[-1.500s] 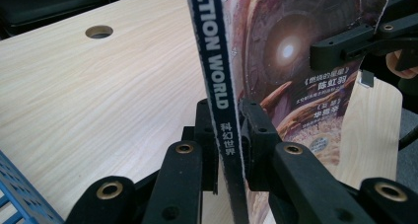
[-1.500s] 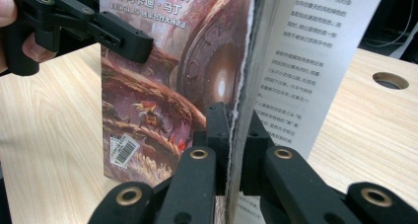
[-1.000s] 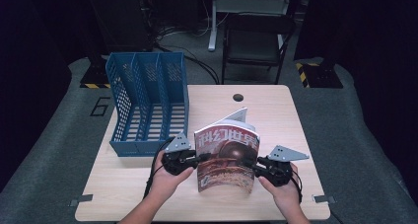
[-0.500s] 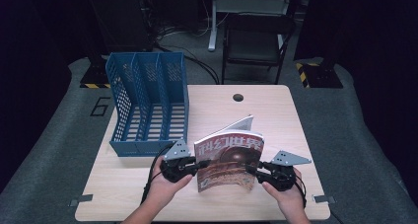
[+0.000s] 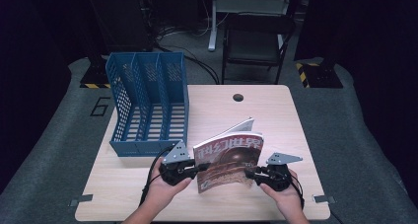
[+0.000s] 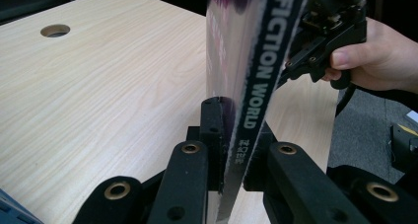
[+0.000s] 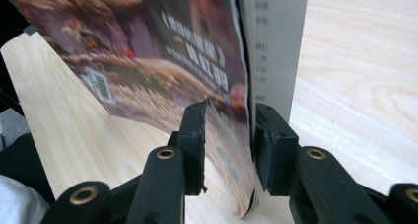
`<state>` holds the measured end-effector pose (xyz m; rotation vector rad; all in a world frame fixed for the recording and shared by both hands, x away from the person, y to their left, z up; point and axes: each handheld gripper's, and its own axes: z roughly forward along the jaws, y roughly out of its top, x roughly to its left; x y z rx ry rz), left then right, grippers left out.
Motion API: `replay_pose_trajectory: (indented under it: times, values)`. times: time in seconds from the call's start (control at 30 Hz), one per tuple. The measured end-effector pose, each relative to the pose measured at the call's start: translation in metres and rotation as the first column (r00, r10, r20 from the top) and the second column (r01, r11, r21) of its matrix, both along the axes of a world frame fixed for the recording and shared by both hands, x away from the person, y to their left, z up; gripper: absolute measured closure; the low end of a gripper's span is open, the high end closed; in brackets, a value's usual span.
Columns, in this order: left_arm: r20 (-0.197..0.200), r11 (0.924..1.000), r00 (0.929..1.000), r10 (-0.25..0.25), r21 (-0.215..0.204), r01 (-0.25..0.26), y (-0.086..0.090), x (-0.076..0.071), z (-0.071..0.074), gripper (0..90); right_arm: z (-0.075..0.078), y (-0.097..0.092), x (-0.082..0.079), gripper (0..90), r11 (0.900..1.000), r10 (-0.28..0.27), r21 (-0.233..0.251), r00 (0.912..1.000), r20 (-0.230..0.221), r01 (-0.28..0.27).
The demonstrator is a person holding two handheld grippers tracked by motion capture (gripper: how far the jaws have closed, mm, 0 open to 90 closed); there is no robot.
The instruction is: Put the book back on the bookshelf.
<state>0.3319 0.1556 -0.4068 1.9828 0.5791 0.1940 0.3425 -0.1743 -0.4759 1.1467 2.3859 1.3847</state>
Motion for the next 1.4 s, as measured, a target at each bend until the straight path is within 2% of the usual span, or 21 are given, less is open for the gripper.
replay_pose_trajectory:
  times: [0.07, 0.1, 0.13, 0.23, 0.27, 0.3, 0.57, 0.6, 0.63, 0.7, 0.8, 0.83, 0.97, 1.03, 1.17, 1.2, 1.23, 1.33, 1.4]
  values:
    - [0.001, 1.0, 1.0, -0.003, 0.005, 0.003, 0.0, -0.001, 0.001, 83.3, -0.003, 0.001, 0.001, 70.4, 1.0, 0.0, -0.006, 0.9998, -0.019, 0.0]
    - [-0.001, 0.9999, 1.0, -0.009, 0.007, 0.009, -0.001, -0.001, 0.001, 83.3, -0.004, 0.002, 0.002, 74.9, 0.9998, 0.011, -0.015, 0.9994, -0.031, -0.011]
    - [0.004, 1.0, 1.0, -0.005, 0.008, 0.005, -0.001, -0.002, 0.001, 83.3, -0.004, 0.002, 0.002, 74.9, 0.9998, 0.011, -0.015, 0.9994, -0.031, -0.011]
    - [0.004, 0.9998, 0.9999, -0.012, 0.013, 0.012, -0.002, -0.003, 0.002, 83.5, -0.003, 0.005, 0.003, 84.1, 0.9998, 0.005, -0.022, 0.9994, -0.033, -0.005]
    - [0.004, 0.9998, 0.9999, -0.014, 0.016, 0.014, -0.002, -0.003, 0.002, 83.5, -0.002, 0.008, 0.003, 86.2, 0.9993, 0.01, -0.036, 0.9998, -0.017, -0.01]
    - [0.004, 0.9997, 0.9999, -0.016, 0.019, 0.016, -0.002, -0.003, 0.003, 83.5, 0.0, 0.013, 0.002, 87.0, 0.9973, -0.004, -0.073, 0.9999, 0.012, 0.005]
    - [0.026, 0.9992, 0.9994, -0.025, 0.033, 0.024, -0.006, -0.004, 0.005, 83.6, -0.001, 0.025, 0.007, 86.9, 0.9943, -0.065, -0.083, 0.9973, 0.035, 0.067]
    - [0.028, 0.9989, 0.9992, -0.029, 0.038, 0.028, -0.006, -0.002, 0.006, 83.6, -0.001, 0.027, 0.01, 87.0, 0.9933, -0.086, -0.074, 0.9955, 0.04, 0.089]
    - [0.036, 0.9988, 0.9988, -0.032, 0.039, 0.03, -0.006, -0.001, 0.006, 83.6, -0.001, 0.027, 0.01, 87.0, 0.9933, -0.086, -0.074, 0.9955, 0.04, 0.089]
    - [0.03, 0.9992, 0.9992, -0.026, 0.029, 0.026, -0.006, 0.0, 0.007, 83.6, -0.001, 0.028, 0.012, 87.0, 0.9925, -0.1, -0.065, 0.9938, 0.049, 0.103]
    - [0.048, 0.9992, 0.9984, -0.03, 0.028, 0.029, -0.007, 0.001, 0.008, 83.6, 0.001, 0.03, 0.014, 87.0, 0.9912, -0.121, -0.048, 0.9914, 0.05, 0.123]
    - [0.044, 0.9992, 0.9985, -0.032, 0.026, 0.031, -0.007, 0.0, 0.009, 83.6, 0.002, 0.03, 0.016, 86.9, 0.9922, -0.111, -0.052, 0.9921, 0.059, 0.114]
    - [0.065, 0.9988, 0.9977, -0.021, 0.045, 0.018, -0.006, 0.002, 0.011, 83.6, 0.001, 0.031, 0.02, 86.9, 0.9917, -0.125, -0.026, 0.991, 0.049, 0.126]
    - [0.058, 0.9989, 0.9982, -0.017, 0.044, 0.015, -0.004, 0.003, 0.01, 83.6, -0.001, 0.032, 0.021, 86.8, 0.9922, -0.122, -0.018, 0.9909, 0.057, 0.123]
    - [0.051, 0.9992, 0.9986, -0.014, 0.039, 0.012, -0.003, 0.004, 0.008, 83.5, -0.002, 0.035, 0.02, 86.6, 0.9917, -0.12, -0.039, 0.9903, 0.07, 0.123]
    - [0.056, 0.9988, 0.9983, -0.014, 0.048, 0.012, -0.003, 0.005, 0.008, 83.5, -0.002, 0.035, 0.021, 86.6, 0.9924, -0.111, -0.044, 0.9901, 0.086, 0.115]
    - [0.049, 0.9992, 0.9988, -0.009, 0.039, 0.007, -0.003, 0.004, 0.007, 83.6, -0.002, 0.035, 0.021, 86.5, 0.9918, -0.116, -0.044, 0.9902, 0.077, 0.12]
    - [0.037, 0.9989, 0.9993, -0.005, 0.047, 0.003, -0.002, 0.005, 0.005, 83.4, -0.004, 0.035, 0.021, 85.2, 0.9921, -0.111, -0.05, 0.9919, 0.061, 0.115]
    - [0.038, 0.9989, 0.9993, 0.001, 0.048, -0.002, -0.001, 0.006, 0.005, 83.4, -0.005, 0.034, 0.021, 84.8, 0.9923, -0.11, -0.049, 0.9917, 0.066, 0.114]
